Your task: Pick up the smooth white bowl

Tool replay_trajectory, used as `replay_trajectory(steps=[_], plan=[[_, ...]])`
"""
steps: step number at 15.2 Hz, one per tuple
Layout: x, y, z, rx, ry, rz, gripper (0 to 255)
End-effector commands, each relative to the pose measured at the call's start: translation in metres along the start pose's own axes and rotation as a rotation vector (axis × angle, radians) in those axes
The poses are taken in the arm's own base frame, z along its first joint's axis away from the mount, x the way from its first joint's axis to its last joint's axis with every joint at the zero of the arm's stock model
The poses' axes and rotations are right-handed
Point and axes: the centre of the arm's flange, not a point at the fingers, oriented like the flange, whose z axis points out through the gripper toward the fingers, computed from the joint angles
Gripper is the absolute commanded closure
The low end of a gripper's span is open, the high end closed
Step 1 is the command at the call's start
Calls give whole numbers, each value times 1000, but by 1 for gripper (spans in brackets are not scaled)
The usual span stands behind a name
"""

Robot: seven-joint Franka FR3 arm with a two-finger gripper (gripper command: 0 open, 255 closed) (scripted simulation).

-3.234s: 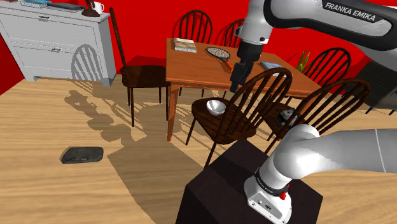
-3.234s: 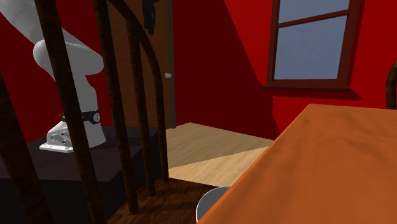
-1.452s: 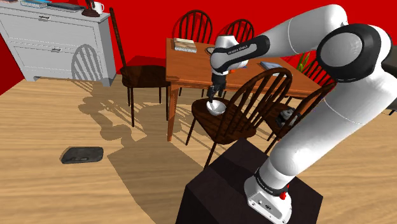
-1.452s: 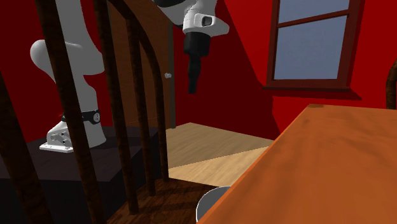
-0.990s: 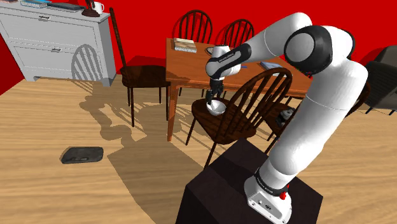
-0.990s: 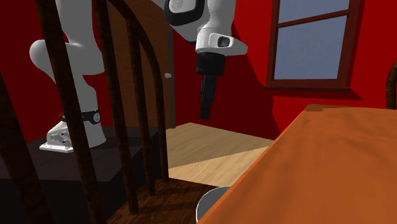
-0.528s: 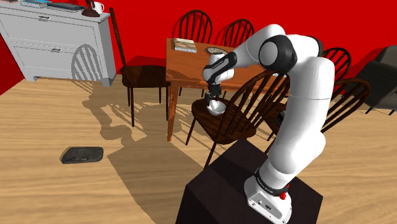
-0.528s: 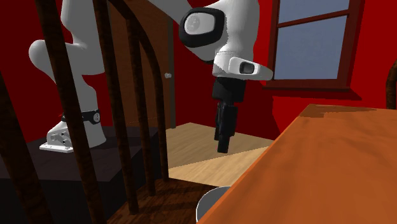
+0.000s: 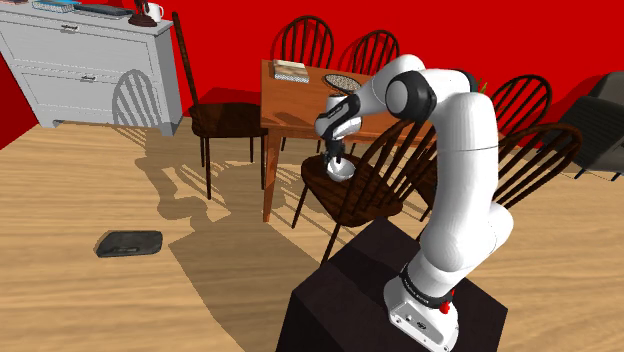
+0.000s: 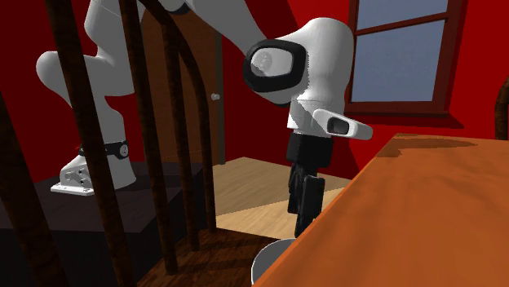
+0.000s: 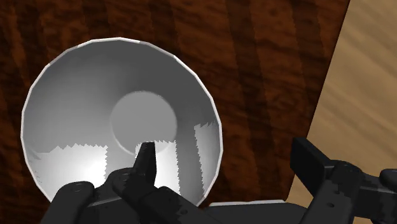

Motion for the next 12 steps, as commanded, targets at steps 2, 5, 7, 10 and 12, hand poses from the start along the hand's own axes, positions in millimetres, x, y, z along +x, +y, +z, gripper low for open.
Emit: replay_trajectory(steps=[2,5,7,10,12], plan=[[2,-1,15,0,0,0,0],[3,-1,18,0,0,0,0],[3,-1,18,0,0,0,255],[3,-1,18,0,0,0,255],[3,-1,18,0,0,0,255]])
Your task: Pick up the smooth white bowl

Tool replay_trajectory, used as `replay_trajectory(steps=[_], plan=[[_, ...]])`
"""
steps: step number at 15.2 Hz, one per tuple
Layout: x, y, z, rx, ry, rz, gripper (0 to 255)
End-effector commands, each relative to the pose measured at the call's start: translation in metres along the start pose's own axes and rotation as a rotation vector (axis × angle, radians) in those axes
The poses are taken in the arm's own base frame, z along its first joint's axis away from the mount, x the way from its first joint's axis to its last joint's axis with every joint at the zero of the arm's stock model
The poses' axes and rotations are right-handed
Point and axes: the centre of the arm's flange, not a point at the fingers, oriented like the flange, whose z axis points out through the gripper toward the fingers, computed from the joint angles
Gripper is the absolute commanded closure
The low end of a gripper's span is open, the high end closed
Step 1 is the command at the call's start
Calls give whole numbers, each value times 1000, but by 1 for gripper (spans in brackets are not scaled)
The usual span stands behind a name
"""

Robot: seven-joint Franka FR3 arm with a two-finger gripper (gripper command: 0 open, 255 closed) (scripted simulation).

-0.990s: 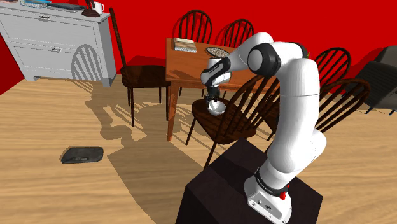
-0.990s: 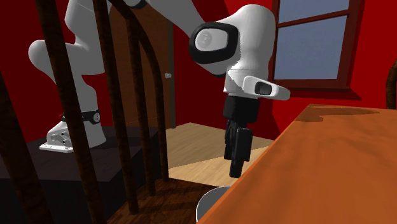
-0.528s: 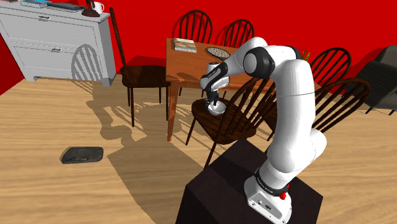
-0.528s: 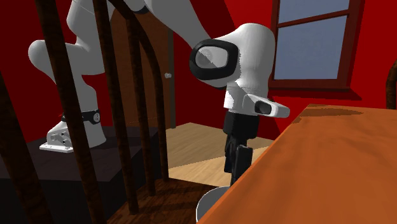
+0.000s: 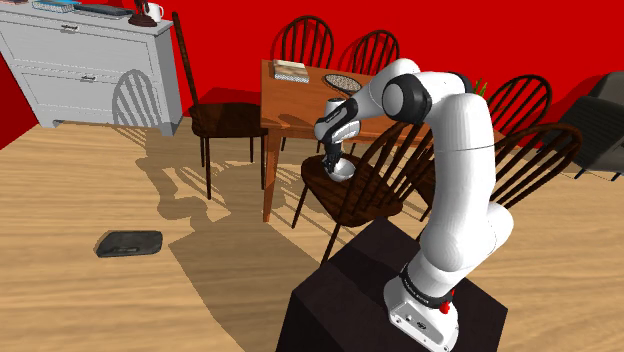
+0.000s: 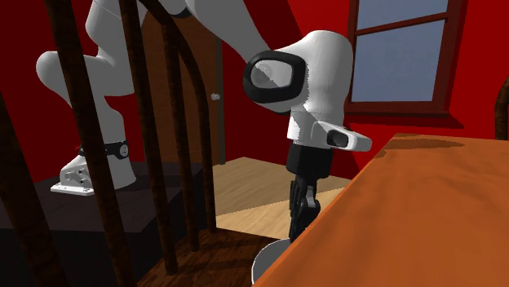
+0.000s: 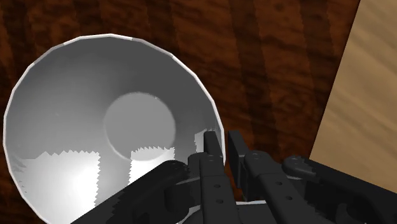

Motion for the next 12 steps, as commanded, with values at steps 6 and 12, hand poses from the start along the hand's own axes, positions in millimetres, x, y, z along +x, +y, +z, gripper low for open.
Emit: replay_trajectory(steps=[6,12], plan=[[-2,2,-15,0,-1,0,255],[-7,5,-46,0,-1,0,255]])
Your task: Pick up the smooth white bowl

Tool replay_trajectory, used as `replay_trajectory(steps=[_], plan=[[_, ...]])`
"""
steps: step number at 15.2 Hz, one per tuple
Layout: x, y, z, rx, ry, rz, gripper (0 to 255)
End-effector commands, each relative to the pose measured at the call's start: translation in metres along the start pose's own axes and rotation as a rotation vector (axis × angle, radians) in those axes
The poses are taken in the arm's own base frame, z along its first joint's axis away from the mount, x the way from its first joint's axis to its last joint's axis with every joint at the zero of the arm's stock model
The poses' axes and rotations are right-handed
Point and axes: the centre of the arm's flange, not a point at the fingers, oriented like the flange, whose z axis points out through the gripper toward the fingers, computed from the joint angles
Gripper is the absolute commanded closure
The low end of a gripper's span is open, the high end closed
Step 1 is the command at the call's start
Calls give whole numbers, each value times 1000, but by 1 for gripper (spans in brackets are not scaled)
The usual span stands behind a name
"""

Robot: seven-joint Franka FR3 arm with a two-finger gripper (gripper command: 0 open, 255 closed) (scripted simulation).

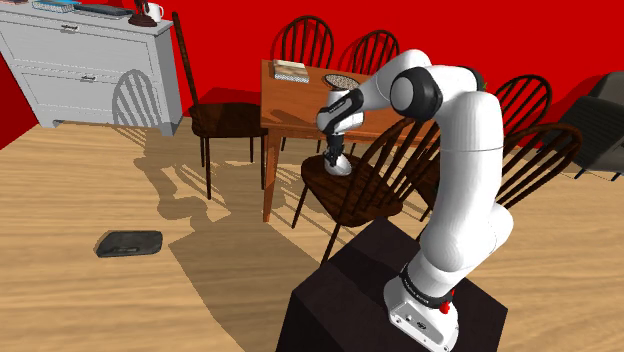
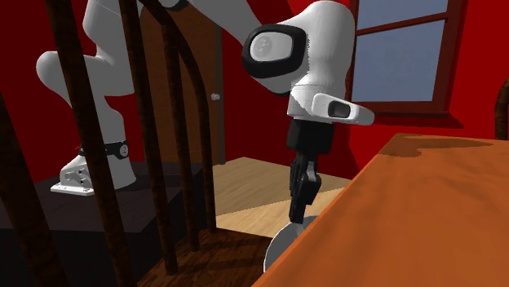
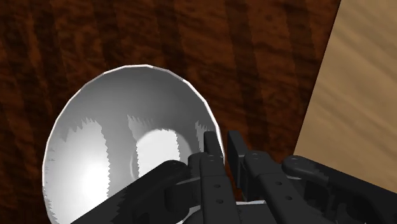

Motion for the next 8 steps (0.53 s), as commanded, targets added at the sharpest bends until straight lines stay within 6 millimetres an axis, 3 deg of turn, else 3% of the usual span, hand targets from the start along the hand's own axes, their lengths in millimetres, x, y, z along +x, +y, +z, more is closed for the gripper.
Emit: replay_trajectory(steps=[1,6,8], plan=[[-1,1,-11,0,0,0,255],[-4,4,-37,0,0,0,255],[-4,4,-38,0,0,0,255]])
